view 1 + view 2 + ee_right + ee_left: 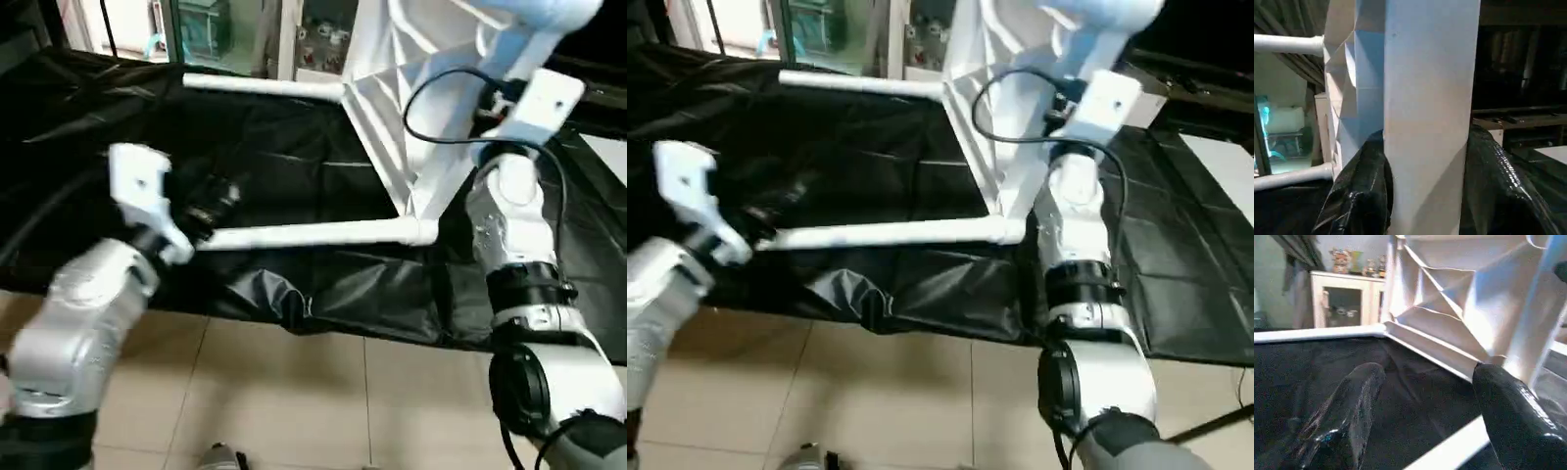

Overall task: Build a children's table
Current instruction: Flip table

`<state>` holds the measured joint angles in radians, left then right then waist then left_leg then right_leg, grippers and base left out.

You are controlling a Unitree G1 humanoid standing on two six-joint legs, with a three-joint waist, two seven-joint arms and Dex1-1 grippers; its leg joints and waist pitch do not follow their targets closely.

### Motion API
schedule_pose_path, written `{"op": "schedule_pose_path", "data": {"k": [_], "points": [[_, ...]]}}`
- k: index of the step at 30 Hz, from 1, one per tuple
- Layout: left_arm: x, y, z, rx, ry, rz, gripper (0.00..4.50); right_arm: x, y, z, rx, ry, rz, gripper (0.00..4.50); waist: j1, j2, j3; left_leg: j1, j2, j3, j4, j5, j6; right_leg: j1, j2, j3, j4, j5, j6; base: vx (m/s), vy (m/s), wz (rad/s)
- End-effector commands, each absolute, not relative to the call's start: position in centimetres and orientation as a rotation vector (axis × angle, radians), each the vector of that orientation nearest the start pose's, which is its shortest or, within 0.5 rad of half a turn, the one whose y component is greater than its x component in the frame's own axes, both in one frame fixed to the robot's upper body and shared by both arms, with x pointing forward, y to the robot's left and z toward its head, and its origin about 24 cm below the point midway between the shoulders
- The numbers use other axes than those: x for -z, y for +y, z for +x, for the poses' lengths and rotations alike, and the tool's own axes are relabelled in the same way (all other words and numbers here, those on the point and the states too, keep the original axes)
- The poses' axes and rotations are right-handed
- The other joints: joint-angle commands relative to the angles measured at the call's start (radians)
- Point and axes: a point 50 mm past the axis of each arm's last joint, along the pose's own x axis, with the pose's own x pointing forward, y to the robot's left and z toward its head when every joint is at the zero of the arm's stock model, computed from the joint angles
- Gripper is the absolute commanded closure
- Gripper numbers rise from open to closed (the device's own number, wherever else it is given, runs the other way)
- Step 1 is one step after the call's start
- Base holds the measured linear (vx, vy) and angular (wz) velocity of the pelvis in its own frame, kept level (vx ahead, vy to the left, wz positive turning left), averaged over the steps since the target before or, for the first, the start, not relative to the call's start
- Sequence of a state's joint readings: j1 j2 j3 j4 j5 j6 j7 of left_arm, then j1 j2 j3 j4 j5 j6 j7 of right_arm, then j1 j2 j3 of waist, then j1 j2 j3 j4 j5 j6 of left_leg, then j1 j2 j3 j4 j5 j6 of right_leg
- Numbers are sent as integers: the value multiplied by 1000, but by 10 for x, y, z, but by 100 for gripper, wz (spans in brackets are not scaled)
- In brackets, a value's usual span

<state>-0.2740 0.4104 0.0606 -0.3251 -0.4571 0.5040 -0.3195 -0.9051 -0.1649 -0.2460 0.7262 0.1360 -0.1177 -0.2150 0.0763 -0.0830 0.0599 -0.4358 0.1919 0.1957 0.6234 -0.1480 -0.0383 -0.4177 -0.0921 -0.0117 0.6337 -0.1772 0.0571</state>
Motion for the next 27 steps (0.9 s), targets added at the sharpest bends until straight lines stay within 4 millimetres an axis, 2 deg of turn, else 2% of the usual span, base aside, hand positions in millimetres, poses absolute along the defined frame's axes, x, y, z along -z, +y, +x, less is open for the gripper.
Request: {"op": "schedule_pose_path", "data": {"k": [1,4,6,7,8,11,15,18,20,22,23,24,27], "points": [[-162,158,278,538,-90,54,114,-183,-180,399,278,-268,141,284,-7,12,-81,56,18,-6,-77,-282,-113,16,-15,7,-60,-189,-102,0,0,0],[-162,152,280,530,-88,78,114,-173,-166,401,195,-208,129,284,-11,9,-81,55,19,-7,-78,-279,-109,16,-13,6,-58,-180,-101,0,0,0],[-163,152,282,515,-85,104,114,-170,-163,401,163,-189,139,284,-20,8,-80,53,18,-9,-81,-299,-115,17,-13,5,-61,-193,-98,0,0,0],[-163,152,283,510,-85,111,114,-169,-162,401,151,-183,141,230,-26,7,-81,52,18,-13,-82,-318,-121,18,-14,4,-61,-207,-92,0,0,0],[-167,152,285,487,-105,127,114,-167,-159,400,113,-176,166,230,-29,4,-82,53,19,-13,-82,-331,-123,17,-13,4,-64,-215,-90,0,0,0],[-173,151,285,490,-133,132,114,-166,-158,397,71,-182,174,199,-31,4,-82,56,19,-14,-82,-359,-121,14,-14,4,-66,-229,-92,0,0,0],[-177,149,286,502,-144,146,114,-169,-159,394,48,-203,186,176,-30,6,-84,58,20,-13,-81,-344,-120,13,-14,4,-63,-202,-106,0,0,0],[-180,147,287,510,-154,158,114,-173,-160,391,15,-231,202,139,-30,11,-84,59,19,-13,-82,-350,-121,13,-12,4,-65,-196,-105,0,0,0],[-182,144,287,527,-157,161,114,-175,-160,389,-14,-245,207,135,-29,9,-85,57,20,-14,-82,-337,-118,16,-13,4,-62,-176,-107,0,0,0],[-182,140,283,569,-145,167,114,-175,-161,382,-71,-254,185,105,-28,13,-86,58,20,-15,-81,-321,-115,17,-12,4,-59,-156,-110,0,0,0],[-182,139,283,571,-144,167,114,-175,-161,382,-75,-254,183,105,-26,11,-86,57,21,-14,-81,-304,-113,20,-12,4,-58,-137,-110,0,0,0],[-181,139,281,579,-139,174,114,-173,-164,377,-103,-248,155,105,-25,13,-86,57,20,-13,-81,-304,-114,19,-12,3,-58,-139,-110,0,0,0],[-185,140,278,578,-155,168,114,-168,-173,369,-108,-241,120,105,-22,11,-84,58,21,-14,-83,-310,-120,20,-12,4,-61,-157,-103,0,0,0]]}}
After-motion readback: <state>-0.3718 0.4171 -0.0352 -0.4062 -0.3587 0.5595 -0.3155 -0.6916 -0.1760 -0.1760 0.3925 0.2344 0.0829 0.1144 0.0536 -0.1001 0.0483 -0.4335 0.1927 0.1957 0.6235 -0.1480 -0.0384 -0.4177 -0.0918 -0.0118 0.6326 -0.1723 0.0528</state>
